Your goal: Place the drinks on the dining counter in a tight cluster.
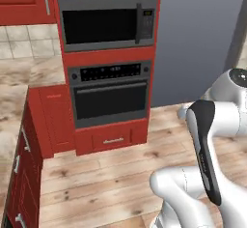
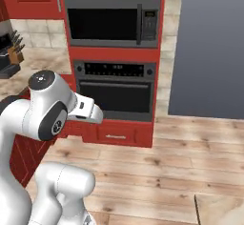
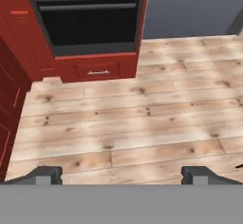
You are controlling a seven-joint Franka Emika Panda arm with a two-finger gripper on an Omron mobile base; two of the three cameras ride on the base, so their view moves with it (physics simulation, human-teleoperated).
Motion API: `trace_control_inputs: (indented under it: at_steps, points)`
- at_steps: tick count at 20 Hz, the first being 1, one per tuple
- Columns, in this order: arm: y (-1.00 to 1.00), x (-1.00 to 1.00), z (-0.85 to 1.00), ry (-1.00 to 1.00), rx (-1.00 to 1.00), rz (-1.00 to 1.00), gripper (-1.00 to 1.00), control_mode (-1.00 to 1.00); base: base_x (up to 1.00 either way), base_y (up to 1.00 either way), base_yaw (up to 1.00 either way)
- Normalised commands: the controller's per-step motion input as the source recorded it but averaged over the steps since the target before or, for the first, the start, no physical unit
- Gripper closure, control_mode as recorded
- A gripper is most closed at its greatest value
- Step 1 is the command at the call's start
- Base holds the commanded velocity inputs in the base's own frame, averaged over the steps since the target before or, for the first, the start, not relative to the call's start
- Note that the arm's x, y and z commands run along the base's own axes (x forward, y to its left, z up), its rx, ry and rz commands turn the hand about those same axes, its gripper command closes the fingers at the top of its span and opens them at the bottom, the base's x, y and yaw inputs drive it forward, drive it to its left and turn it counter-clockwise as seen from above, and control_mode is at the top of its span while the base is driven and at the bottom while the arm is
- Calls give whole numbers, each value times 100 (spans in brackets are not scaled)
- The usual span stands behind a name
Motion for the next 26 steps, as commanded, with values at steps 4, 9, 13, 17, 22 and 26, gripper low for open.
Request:
trace_control_inputs:
  at_steps: [4,9,13,17,22,26]
  points:
    - [0,0,0,0,0,0,-100,100,0,33,100]
    - [0,0,0,0,0,0,-100,100,0,40,97]
    - [0,0,0,0,0,0,-100,100,60,-4,66]
    - [0,0,0,0,0,0,-100,100,100,-34,12]
    - [0,0,0,0,0,0,-100,100,100,-26,0]
    - [0,0,0,0,0,0,-100,100,100,-9,10]
